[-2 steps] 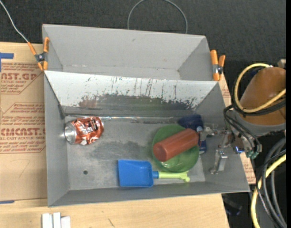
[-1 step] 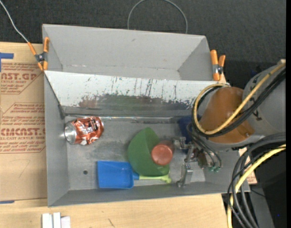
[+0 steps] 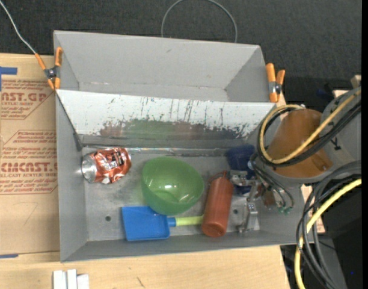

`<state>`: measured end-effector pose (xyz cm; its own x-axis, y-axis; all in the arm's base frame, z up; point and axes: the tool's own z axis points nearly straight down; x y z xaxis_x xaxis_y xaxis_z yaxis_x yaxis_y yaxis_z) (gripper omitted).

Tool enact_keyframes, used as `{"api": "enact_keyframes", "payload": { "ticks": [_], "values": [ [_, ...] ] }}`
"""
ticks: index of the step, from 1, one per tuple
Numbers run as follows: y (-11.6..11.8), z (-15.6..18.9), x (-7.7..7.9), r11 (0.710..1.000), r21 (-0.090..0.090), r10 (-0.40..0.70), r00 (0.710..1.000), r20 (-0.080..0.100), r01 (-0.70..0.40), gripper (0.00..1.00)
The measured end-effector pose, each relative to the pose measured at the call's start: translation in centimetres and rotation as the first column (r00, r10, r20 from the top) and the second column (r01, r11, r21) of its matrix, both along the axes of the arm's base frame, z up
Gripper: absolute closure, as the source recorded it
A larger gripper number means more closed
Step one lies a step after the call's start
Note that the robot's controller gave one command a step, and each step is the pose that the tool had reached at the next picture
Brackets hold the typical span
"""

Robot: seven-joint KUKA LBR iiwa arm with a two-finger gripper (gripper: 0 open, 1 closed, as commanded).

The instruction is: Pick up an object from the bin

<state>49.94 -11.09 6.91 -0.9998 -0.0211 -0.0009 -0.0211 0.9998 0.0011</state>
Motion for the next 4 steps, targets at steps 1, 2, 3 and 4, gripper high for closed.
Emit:
{"api": "enact_keyframes", "payload": {
  "ticks": [1,2,3,4],
  "values": [
    [12.70,0.05,-2.02,0.987,0.004,0.160,0.987,0.000,-0.160,1.00],
    [12.69,0.05,-2.02,0.987,0.004,0.160,0.987,0.000,-0.160,1.00],
    [12.44,0.05,-2.02,0.985,0.004,0.175,0.985,0.000,-0.175,1.00],
    [12.16,0.71,-1.48,0.980,0.004,0.200,0.980,0.001,-0.200,1.00]
  ]
}}
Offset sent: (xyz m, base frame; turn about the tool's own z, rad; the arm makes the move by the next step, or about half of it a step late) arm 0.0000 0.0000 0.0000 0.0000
